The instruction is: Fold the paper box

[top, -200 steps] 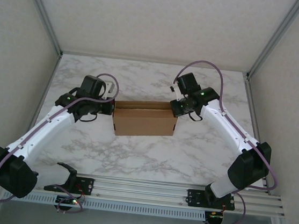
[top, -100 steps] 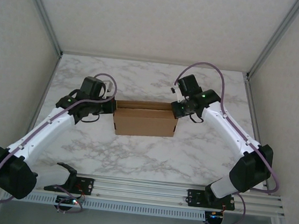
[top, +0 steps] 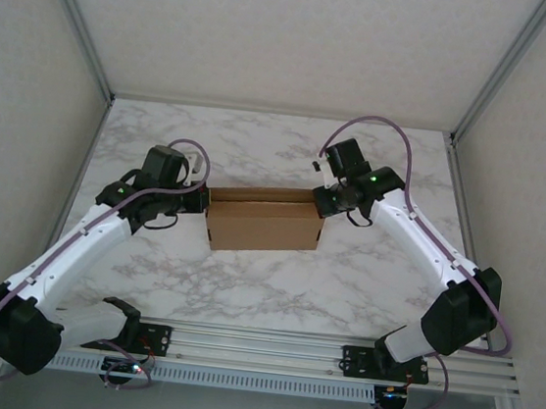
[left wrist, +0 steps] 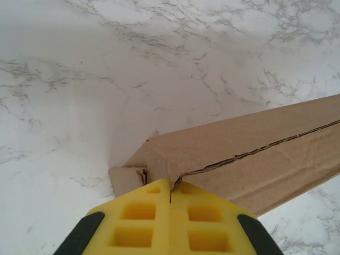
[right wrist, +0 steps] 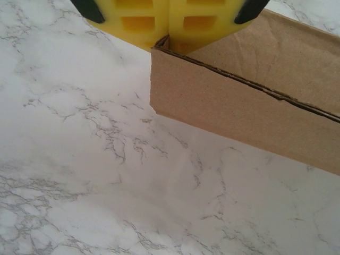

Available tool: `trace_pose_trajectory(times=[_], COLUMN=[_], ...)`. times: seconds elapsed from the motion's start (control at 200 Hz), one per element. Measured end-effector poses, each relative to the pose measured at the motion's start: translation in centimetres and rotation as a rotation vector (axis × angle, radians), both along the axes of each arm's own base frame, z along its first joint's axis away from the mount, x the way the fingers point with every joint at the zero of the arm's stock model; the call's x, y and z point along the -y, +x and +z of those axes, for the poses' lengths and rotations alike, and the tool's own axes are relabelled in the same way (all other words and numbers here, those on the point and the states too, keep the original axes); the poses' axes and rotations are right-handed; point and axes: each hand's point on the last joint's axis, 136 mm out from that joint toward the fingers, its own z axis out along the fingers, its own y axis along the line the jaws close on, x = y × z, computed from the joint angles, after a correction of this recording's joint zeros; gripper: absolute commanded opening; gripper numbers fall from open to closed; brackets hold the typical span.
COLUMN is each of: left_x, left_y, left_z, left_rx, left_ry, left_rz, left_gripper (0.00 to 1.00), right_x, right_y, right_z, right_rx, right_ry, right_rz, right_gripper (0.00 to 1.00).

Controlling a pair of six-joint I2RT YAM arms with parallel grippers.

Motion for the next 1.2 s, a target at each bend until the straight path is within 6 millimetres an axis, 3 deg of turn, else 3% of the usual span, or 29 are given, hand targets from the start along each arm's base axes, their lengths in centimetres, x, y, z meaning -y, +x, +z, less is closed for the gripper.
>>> trace_pose_trajectory(times=[0.386,0.806,1.202], left_x=[0.2,1.2,1.9], left_y=[0.1,-1.2,-2.1], left_z=[-0.5,-0.6,-1.3], left_rx=[0.031,0.054,0.081], left_ry=[-0.026,0.002,0.019], left_rz=[0.01,-0.01,0.023], left_gripper=[0.0,0.0,0.0], right_x=[0.0,1.0,1.2], right_y=[-0.4,-2.1,-2.3], right_z=[-0.3,-0.4,-0.7], right_rx=[0.016,0.088,0.136], right_ry=[0.03,0.124,0.197], right_rz=[-0.01,-0.056,-0.102], right_gripper=[0.0,0.0,0.0])
